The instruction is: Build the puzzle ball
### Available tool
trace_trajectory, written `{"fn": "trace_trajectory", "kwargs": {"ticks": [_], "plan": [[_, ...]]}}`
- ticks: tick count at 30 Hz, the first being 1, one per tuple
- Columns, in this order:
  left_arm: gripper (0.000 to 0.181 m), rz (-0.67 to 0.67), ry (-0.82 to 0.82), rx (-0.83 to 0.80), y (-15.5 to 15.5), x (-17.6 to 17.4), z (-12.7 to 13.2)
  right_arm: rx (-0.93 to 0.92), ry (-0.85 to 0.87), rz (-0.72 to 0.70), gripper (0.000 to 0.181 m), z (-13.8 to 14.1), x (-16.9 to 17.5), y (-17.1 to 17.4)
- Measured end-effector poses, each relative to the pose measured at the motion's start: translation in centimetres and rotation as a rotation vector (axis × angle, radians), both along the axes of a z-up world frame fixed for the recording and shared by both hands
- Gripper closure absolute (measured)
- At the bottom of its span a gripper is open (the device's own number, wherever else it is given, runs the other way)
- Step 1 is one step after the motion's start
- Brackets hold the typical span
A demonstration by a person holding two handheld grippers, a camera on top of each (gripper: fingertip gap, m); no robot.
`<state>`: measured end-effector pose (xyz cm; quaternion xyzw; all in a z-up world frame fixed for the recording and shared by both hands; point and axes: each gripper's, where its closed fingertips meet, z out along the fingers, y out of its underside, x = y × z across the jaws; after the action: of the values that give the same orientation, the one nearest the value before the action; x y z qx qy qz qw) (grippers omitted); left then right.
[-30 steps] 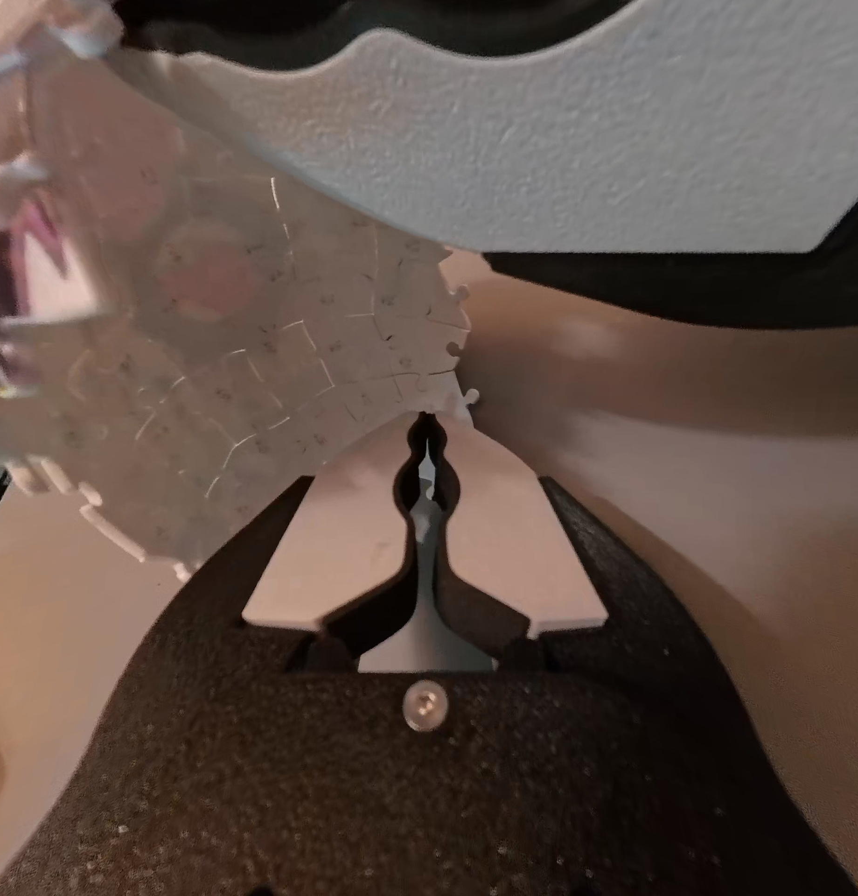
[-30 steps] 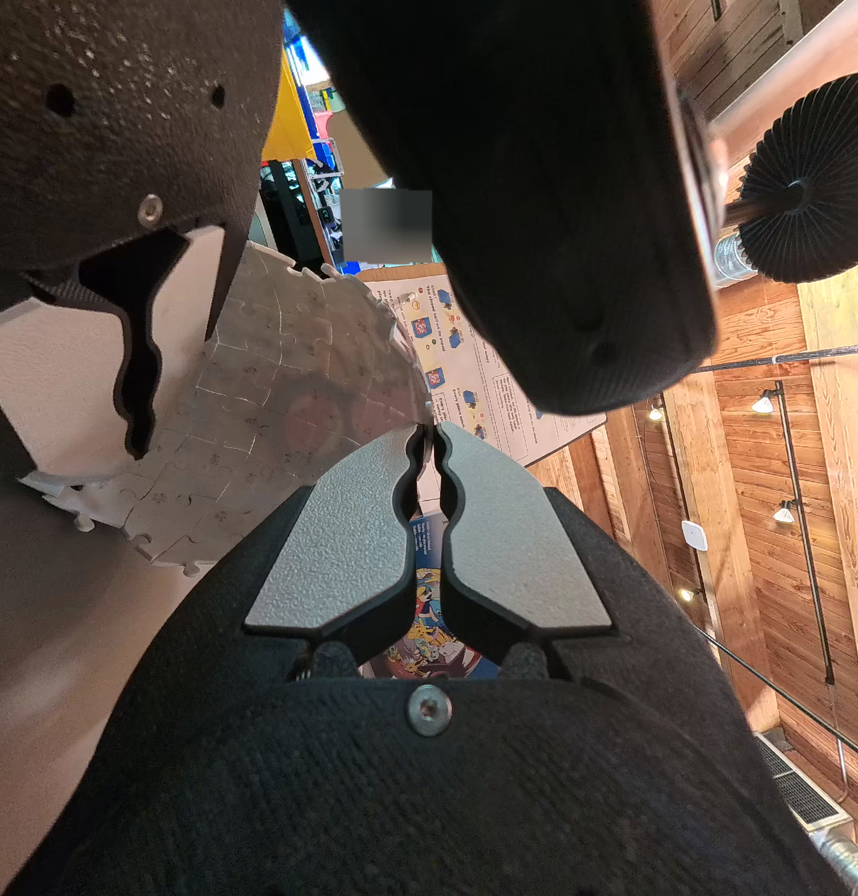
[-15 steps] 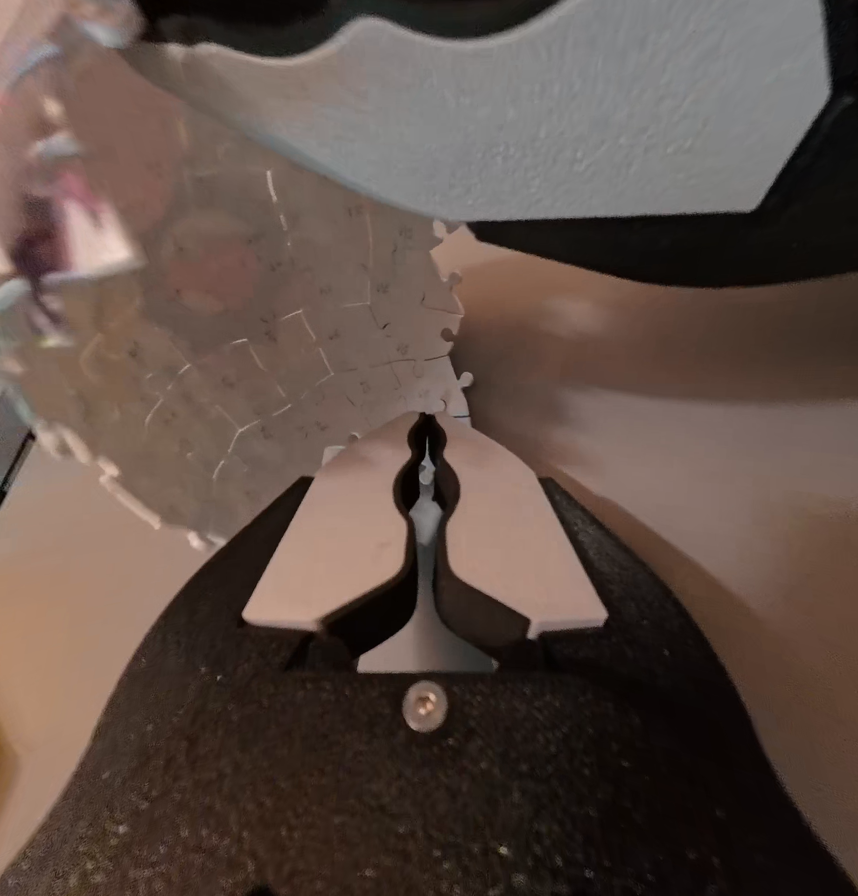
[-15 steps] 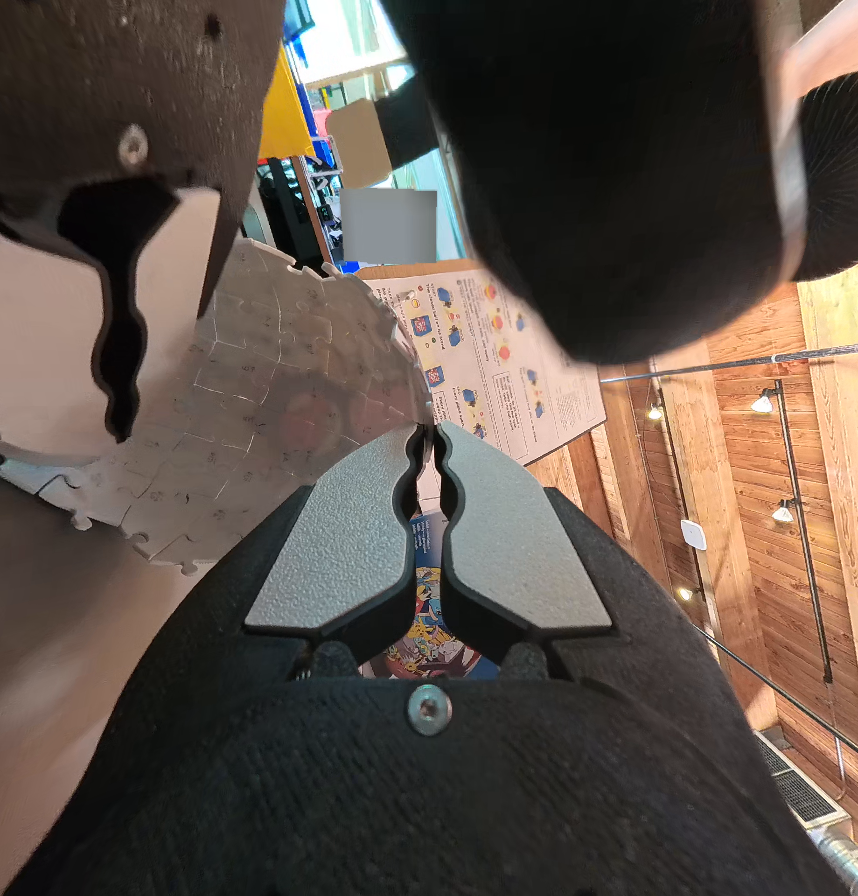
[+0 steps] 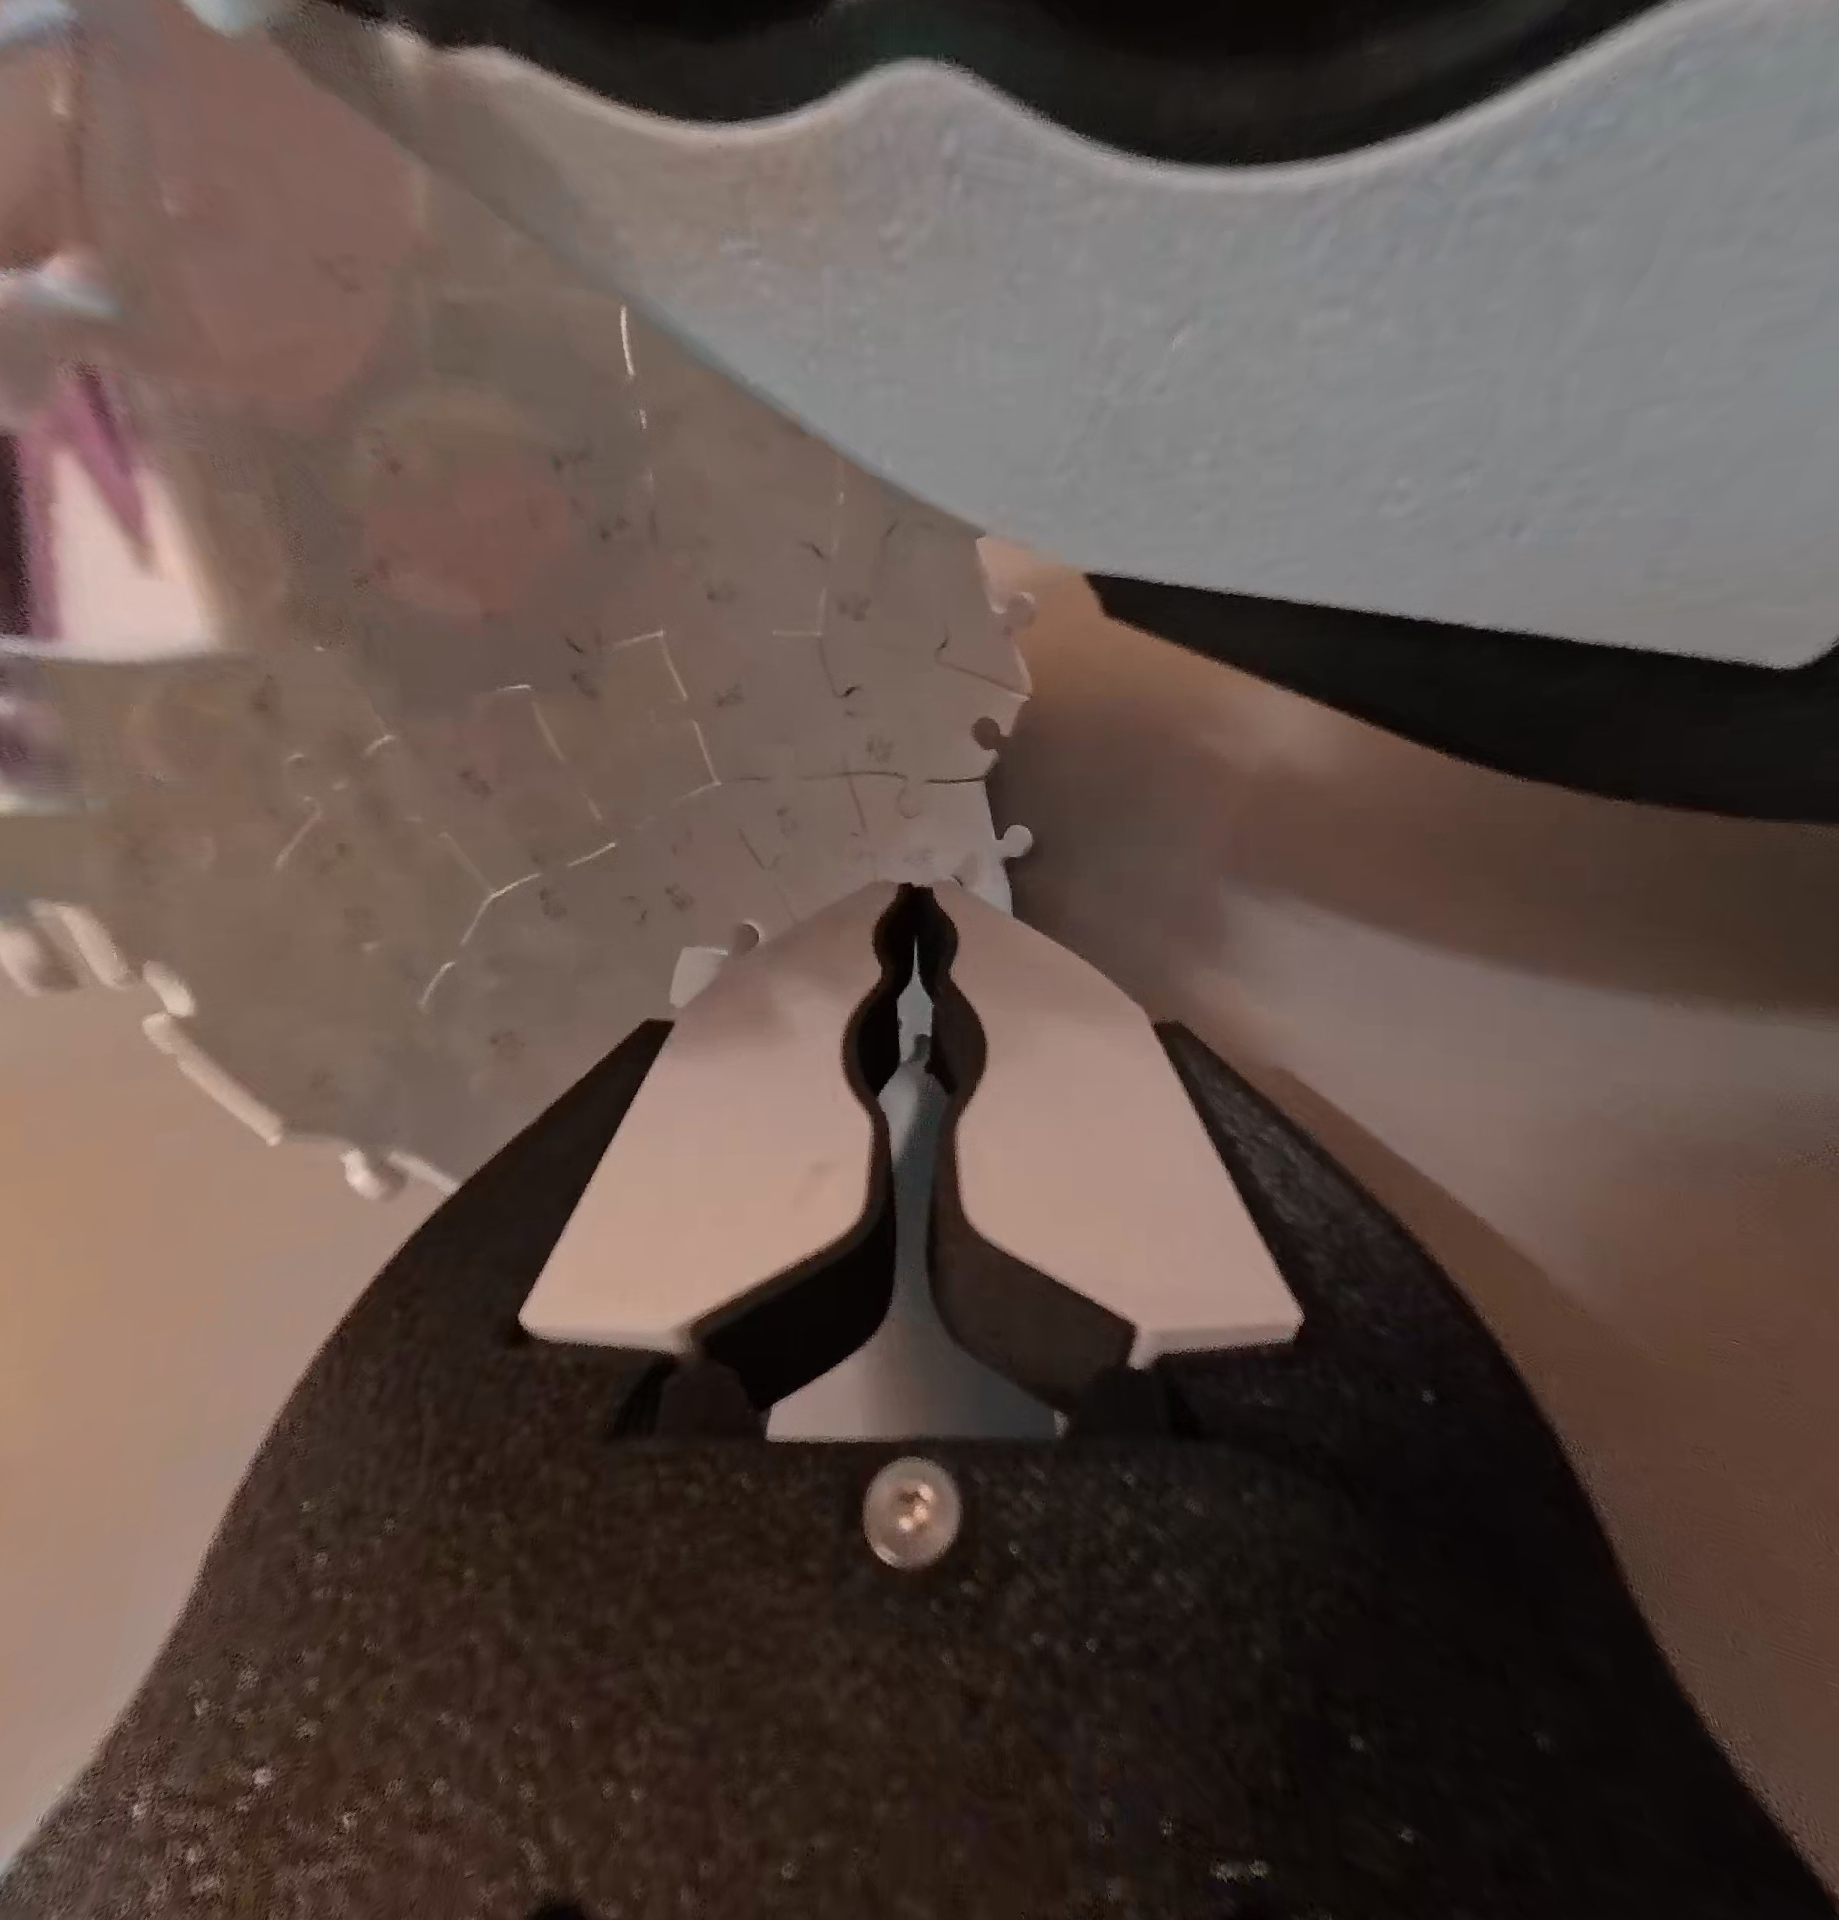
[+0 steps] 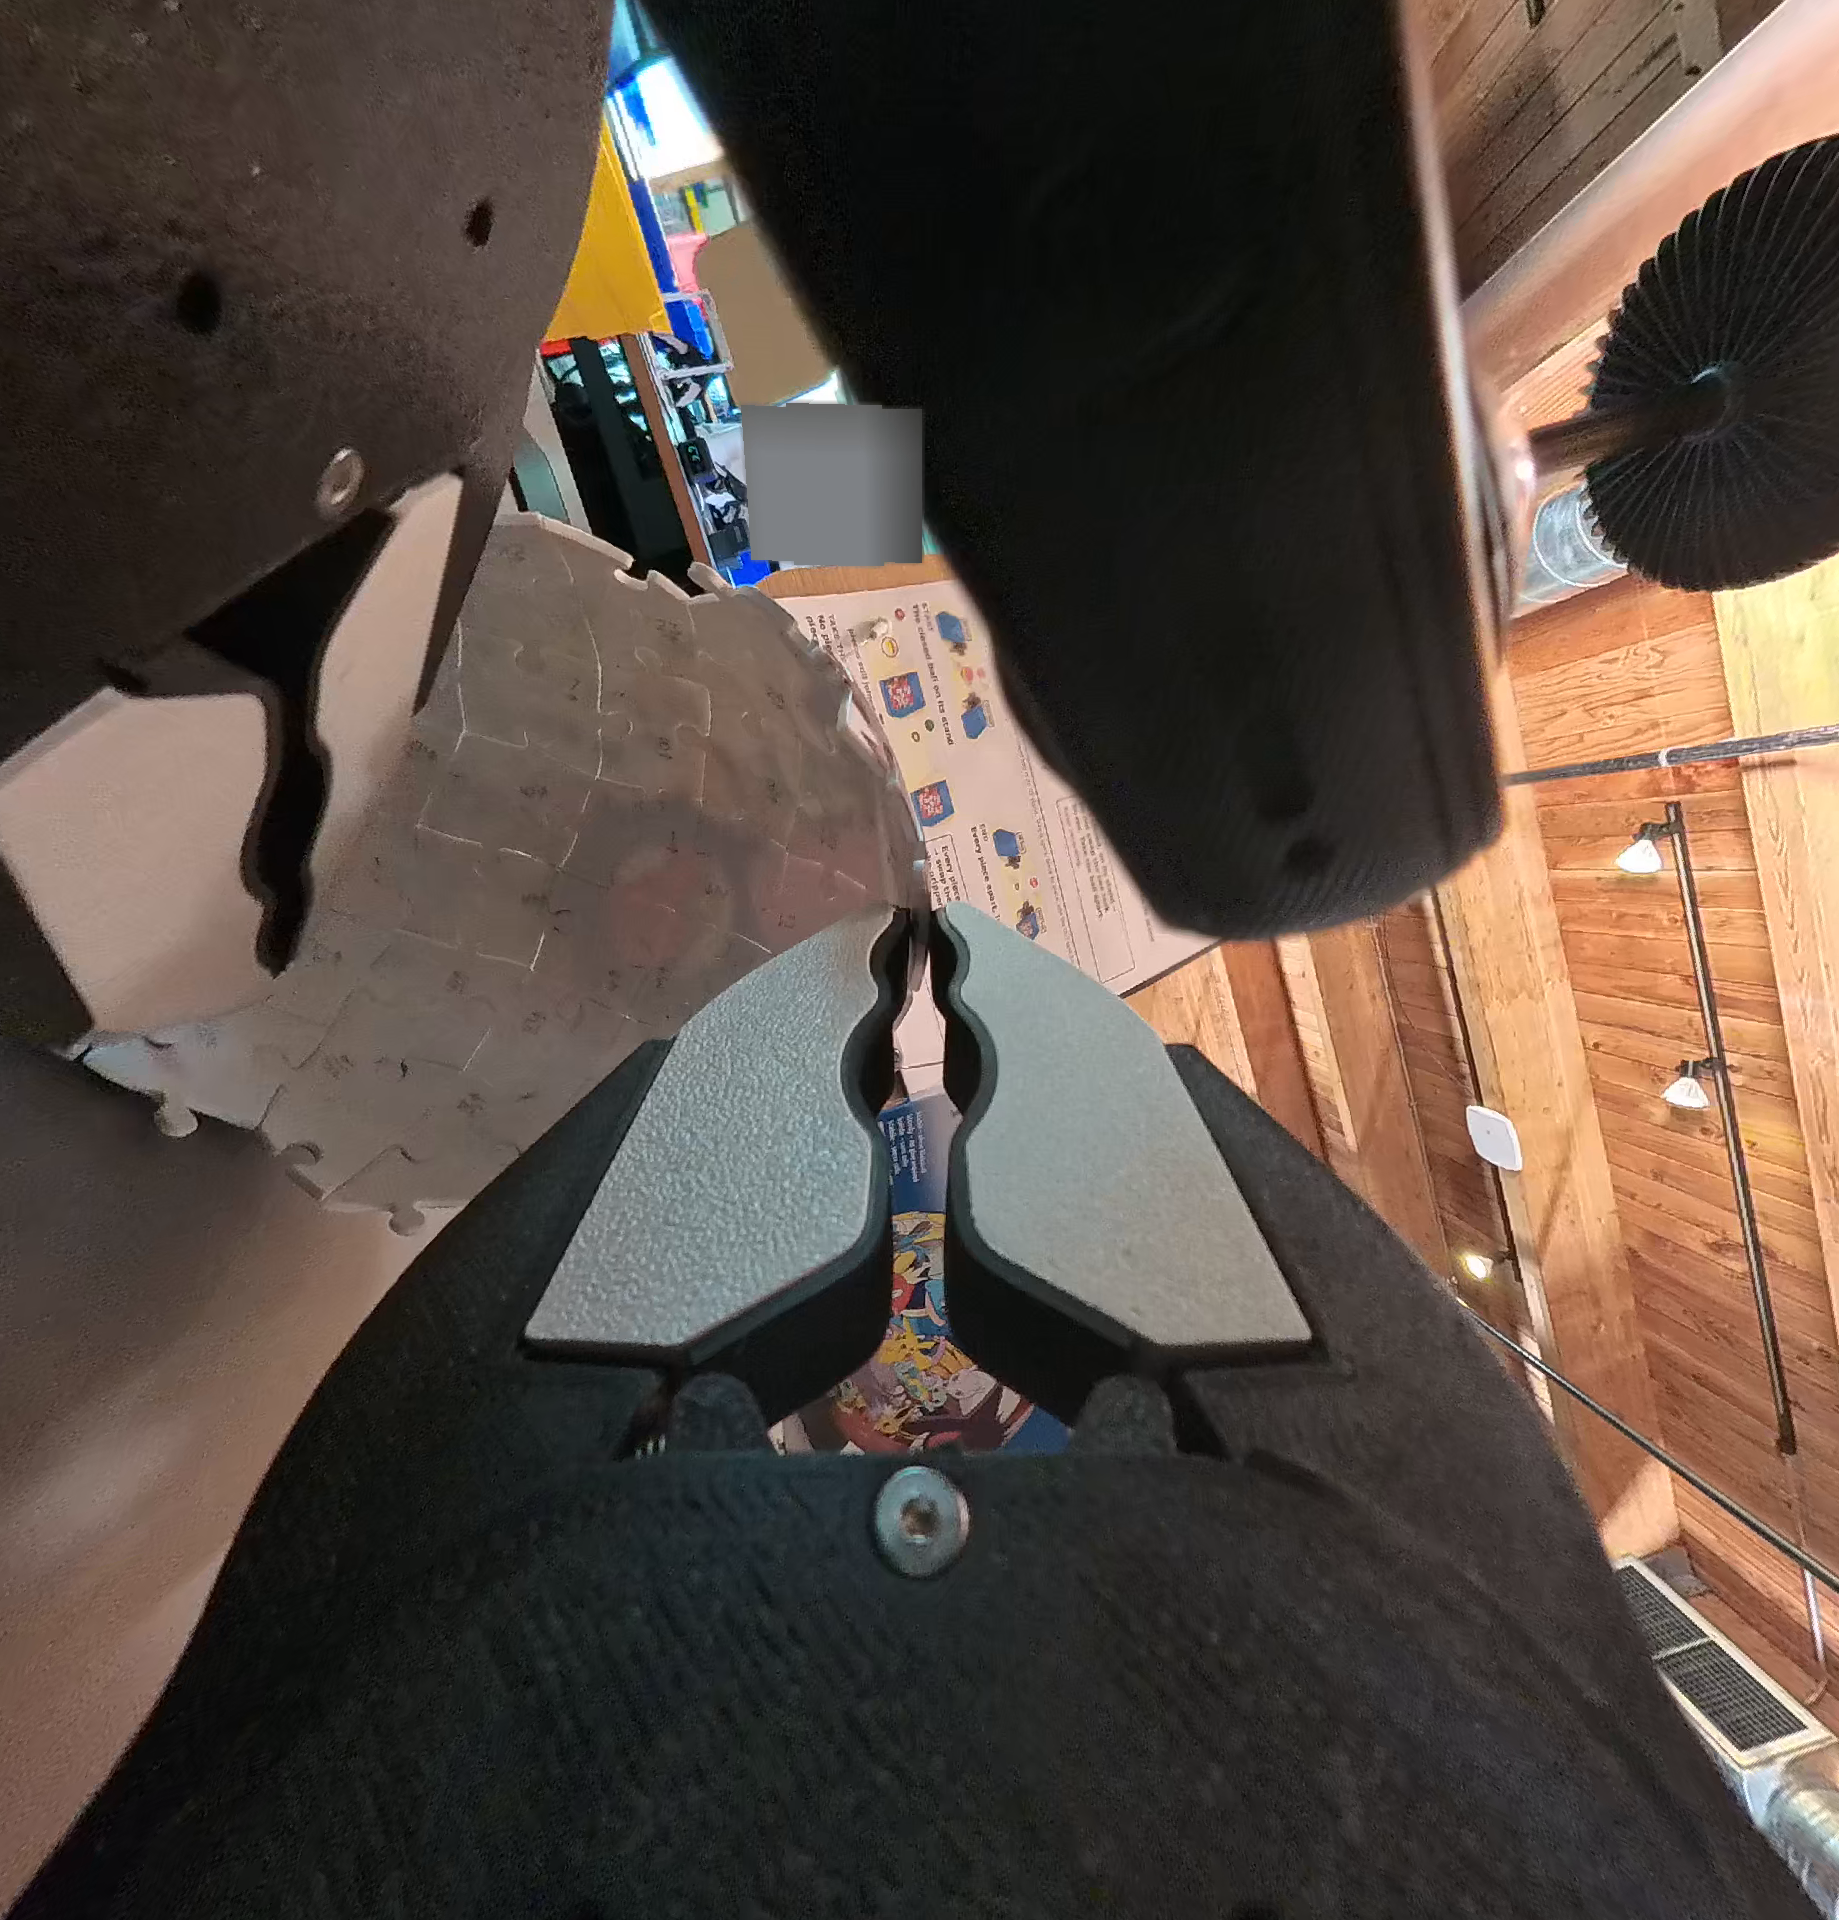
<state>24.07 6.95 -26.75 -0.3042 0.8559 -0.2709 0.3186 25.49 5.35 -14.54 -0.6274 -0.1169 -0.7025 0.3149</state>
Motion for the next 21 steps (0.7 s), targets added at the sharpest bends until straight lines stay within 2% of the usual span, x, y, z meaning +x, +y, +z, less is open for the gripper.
{"fn": "trace_trajectory", "kwargs": {"ticks": [6, 12, 18, 21], "plan": [[0.181, -0.019, -0.02, 0.056, 0.09, 0.31, -0.12, 0.006, 0.003, 0.003, 0.178, 0.01, 0.05, 0.08], [0.181, -0.096, -0.025, 0.157, -0.15, 0.33, -0.46, 0.011, 0.004, 0.004, 0.177, 0.03, 0.03, 0.05], [0.181, -0.101, -0.037, 0.169, -0.1, 0.3, -0.4, 0.01, 0.002, 0.006, 0.177, 0.03, -0.07, 0.16], [0.181, -0.064, -0.099, 0.114, 0.21, 0.21, 0.37, 0.008, 0.002, 0.002, 0.178, 0.02, -0.02, 0.05]]}}
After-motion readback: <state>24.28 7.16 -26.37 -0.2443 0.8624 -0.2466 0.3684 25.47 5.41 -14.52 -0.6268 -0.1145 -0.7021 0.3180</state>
